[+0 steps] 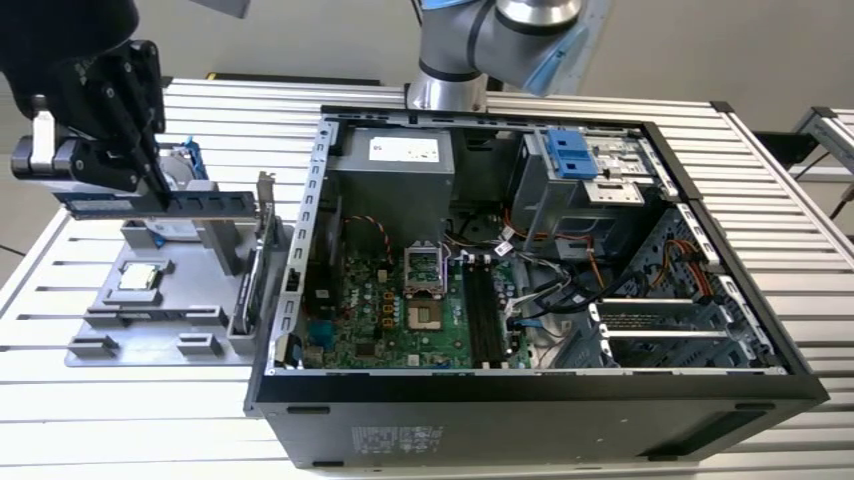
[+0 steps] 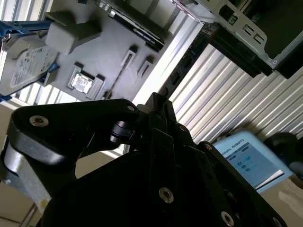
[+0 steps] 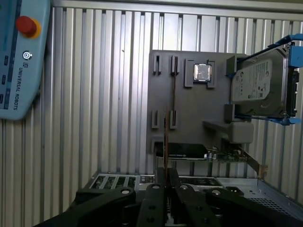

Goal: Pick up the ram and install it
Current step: 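Pick up the ram and move it above insertion slot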

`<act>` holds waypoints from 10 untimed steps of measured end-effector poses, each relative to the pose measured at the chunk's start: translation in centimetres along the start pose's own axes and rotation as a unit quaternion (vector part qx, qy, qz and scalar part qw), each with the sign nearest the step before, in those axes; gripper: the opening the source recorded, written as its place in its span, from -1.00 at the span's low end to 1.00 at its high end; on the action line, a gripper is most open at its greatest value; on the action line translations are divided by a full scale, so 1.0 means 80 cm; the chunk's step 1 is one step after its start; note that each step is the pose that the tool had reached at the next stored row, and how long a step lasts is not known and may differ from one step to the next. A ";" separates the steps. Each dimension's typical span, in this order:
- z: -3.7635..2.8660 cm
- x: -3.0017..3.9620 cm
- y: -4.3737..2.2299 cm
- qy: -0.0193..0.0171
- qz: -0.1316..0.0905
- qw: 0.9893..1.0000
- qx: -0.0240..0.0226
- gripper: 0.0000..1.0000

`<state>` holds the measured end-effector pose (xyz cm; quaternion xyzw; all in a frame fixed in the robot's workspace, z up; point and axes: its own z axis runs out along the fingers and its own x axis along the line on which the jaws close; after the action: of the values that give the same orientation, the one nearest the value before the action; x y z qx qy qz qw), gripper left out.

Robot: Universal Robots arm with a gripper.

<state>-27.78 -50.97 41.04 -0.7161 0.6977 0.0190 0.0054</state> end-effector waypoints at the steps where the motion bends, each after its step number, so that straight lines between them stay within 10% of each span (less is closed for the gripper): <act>1: 0.0000 0.0000 -0.0012 0.000 0.000 1.000 0.000 -1.00; 10: -0.0002 0.0004 -0.0116 0.000 0.000 1.000 0.000 -1.00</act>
<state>-26.85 -50.98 41.03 -0.7161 0.6977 0.0190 0.0054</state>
